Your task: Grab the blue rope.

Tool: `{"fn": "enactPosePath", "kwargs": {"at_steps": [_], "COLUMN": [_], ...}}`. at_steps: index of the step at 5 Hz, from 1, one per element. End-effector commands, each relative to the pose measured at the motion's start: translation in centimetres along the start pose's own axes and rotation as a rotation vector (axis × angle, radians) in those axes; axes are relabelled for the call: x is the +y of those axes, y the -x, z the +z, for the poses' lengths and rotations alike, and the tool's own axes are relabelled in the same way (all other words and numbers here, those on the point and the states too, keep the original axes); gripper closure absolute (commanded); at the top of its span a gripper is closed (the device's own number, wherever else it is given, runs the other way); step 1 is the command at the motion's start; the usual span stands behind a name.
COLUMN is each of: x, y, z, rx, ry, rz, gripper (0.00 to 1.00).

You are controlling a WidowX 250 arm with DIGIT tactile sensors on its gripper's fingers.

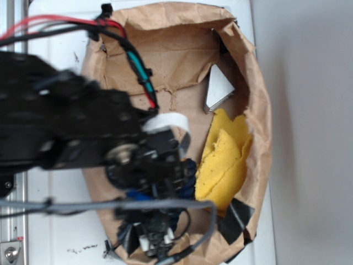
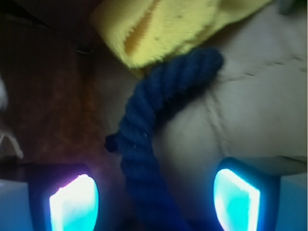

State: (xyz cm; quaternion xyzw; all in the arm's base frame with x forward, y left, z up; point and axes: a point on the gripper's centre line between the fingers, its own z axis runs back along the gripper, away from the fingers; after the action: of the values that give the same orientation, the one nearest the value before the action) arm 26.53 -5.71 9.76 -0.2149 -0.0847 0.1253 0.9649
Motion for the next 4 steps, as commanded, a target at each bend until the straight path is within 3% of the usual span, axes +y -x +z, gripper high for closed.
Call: {"fn": "enactPosePath", "kwargs": {"at_steps": [1,2,3,4], "x": [-1.2,-1.7,-1.9,-1.6], "y": [-0.9,0.1,0.8,0.5], "z": [-2.5,-4.0,-5.1,-5.1], "rx": [-0.037,0.007,0.018,0.002], "ry": [-0.077,-0.046,-0.078,-0.109], "rz": [-0.059,-0.062,-0.062,-0.037], "gripper": [0.00,0.00,0.00,1.00]}}
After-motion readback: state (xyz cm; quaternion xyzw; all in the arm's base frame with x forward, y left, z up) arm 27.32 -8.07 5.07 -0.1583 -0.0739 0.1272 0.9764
